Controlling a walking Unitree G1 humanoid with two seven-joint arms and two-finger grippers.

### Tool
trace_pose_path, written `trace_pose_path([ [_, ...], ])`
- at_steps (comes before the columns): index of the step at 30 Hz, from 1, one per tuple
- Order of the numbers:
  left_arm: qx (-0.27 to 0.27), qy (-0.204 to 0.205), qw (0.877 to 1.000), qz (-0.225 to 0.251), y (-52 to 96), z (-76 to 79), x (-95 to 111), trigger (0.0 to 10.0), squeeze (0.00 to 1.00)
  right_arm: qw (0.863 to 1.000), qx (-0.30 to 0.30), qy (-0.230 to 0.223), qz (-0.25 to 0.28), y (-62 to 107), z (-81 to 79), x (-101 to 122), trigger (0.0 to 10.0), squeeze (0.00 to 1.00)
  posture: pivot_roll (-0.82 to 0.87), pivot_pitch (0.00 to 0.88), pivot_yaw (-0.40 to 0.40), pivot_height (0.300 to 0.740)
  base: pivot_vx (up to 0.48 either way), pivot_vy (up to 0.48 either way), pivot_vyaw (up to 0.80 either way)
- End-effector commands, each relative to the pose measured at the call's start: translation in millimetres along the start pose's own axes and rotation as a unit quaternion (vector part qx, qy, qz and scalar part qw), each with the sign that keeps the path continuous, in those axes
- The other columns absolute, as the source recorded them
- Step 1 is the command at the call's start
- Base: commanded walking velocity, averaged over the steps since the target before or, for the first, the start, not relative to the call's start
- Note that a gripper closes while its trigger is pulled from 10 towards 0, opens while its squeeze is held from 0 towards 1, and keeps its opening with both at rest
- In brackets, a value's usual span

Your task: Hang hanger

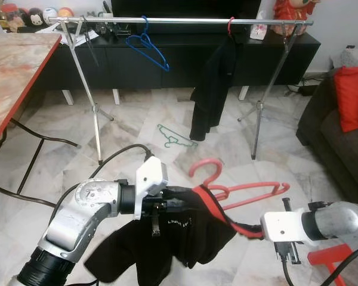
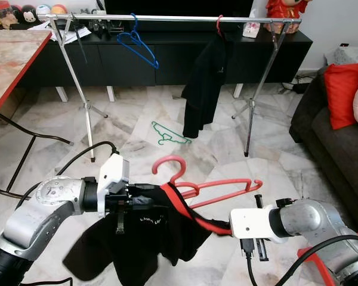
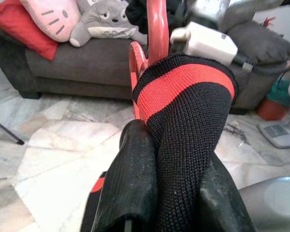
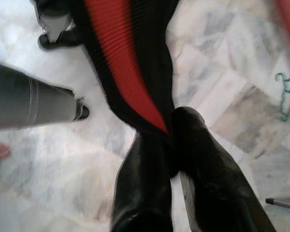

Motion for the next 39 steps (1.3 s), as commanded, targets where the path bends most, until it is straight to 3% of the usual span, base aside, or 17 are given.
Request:
trace_pose_path([
  [1, -0.007, -0.018, 1.0, 0.002, -1.0, 1.2, 4.0, 10.0, 0.0, 1.0, -0.009, -0.005, 0.014, 7.0, 3.4, 4.8, 10.0, 1.0, -0.15, 0.085, -0.069, 0.74, 0.0, 0.0, 0.0],
  [13, 0.014, -0.036, 0.998, -0.04, -1.2, -4.8, -8.8, 10.0, 0.0, 0.999, 0.019, -0.036, 0.033, 28.7, -0.4, 12.4, 10.0, 1.0, -0.15, 0.075, -0.065, 0.74, 0.0, 0.0, 0.0],
  [17, -0.01, -0.035, 0.997, -0.065, -4.1, 1.5, -16.5, 10.0, 0.0, 0.994, -0.039, -0.044, 0.096, 39.4, 17.9, 31.1, 10.0, 1.0, -0.16, 0.067, -0.058, 0.74, 0.0, 0.0, 0.0],
  [22, -0.023, -0.042, 0.996, -0.077, -7.4, 5.5, -20.1, 10.0, 0.0, 0.984, -0.071, -0.045, 0.155, 35.0, 29.9, 51.5, 10.0, 1.0, -0.15, 0.056, -0.056, 0.74, 0.0, 0.0, 0.0],
  [28, -0.039, -0.053, 0.993, -0.093, -8.9, 8.8, -22.7, 10.0, 0.0, 0.986, -0.04, -0.036, 0.157, 25.5, 24.8, 56.1, 10.0, 1.0, -0.14, 0.047, -0.058, 0.74, 0.0, 0.0, 0.0],
  [29, -0.042, -0.053, 0.993, -0.095, -9.3, 10.0, -23.1, 10.0, 0.0, 0.987, -0.032, -0.035, 0.153, 23.5, 22.8, 55.3, 10.0, 0.23, -0.14, 0.044, -0.058, 0.74, 0.0, 0.0, 0.0],
  [31, -0.043, -0.054, 0.993, -0.095, -9.5, 10.4, -23.4, 10.0, 0.0, 0.987, -0.028, -0.036, 0.152, 22.8, 22.1, 55.2, 10.0, 0.23, -0.14, 0.044, -0.058, 0.74, 0.0, 0.0, 0.0],
  [32, -0.045, -0.054, 0.993, -0.096, -9.7, 10.9, -23.6, 10.0, 0.0, 0.987, -0.025, -0.036, 0.153, 22.3, 21.6, 55.4, 10.0, 0.0, -0.14, 0.042, -0.058, 0.74, 0.0, 0.0, 0.0],
  [39, -0.064, -0.064, 0.991, -0.101, -11.9, 16.1, -22.4, 10.0, 0.0, 0.987, -0.016, -0.033, 0.158, 14.2, 24.5, 57.0, 10.0, 0.0, -0.13, 0.032, -0.06, 0.74, 0.0, 0.0, 0.0],
])
Point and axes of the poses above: a point about 5 cm out from each wrist's last joint towards the gripper, its own y axis pointing back from the gripper into the wrist, its own x axis along the axis of the wrist's last joint, z = x × y, the point moved 2 cm from there along -y, pointing out of the wrist towards the gripper, and after that the axes turned 11 degrees about y, right-handed, at the moved point
